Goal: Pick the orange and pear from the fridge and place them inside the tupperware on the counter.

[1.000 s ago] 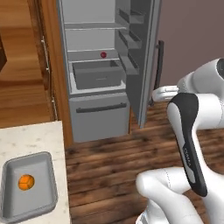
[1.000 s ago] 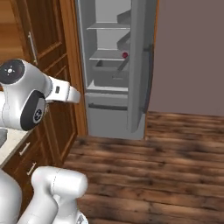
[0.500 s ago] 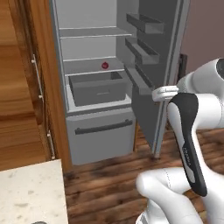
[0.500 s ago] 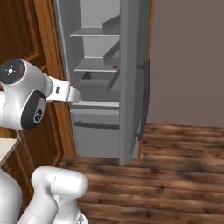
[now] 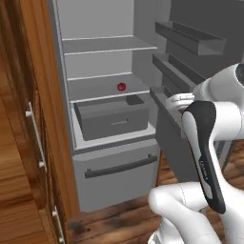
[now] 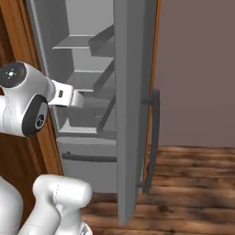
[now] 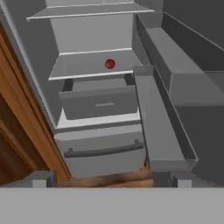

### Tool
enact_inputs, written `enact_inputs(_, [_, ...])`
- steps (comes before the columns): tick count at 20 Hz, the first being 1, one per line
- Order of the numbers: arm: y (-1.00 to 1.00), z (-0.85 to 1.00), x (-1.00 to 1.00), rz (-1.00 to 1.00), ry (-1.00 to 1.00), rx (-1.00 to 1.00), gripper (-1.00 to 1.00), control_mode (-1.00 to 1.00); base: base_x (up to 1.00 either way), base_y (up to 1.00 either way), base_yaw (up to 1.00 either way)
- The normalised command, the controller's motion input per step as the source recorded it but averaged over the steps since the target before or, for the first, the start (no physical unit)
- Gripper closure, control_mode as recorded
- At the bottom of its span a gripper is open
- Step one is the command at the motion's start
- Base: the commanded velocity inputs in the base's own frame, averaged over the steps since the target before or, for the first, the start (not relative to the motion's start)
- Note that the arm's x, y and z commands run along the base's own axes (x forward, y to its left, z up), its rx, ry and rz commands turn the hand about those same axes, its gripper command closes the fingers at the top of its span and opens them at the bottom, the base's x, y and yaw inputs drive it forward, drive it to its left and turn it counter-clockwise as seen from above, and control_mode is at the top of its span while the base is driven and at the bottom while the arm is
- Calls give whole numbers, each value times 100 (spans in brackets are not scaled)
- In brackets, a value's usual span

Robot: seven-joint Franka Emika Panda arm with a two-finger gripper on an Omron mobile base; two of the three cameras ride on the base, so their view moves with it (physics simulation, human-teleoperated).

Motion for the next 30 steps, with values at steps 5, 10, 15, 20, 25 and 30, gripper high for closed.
enact_inputs(5, [0, 0, 0, 0, 0, 0, -100, 100, 100, 32, -8])
enact_inputs(10, [0, 0, 0, 0, 0, 0, -100, 100, 83, 39, -5])
enact_inputs(15, [0, 0, 0, 0, 0, 0, -100, 100, 31, 48, -3])
enact_inputs(20, [28, -61, 26, -5, 0, -11, -100, -100, 0, 0, 0])
enact_inputs(25, [0, -28, 73, -7, 0, -5, -100, -100, 0, 0, 0])
enact_inputs(30, [0, -12, 70, -2, 7, 0, -100, -100, 0, 0, 0])
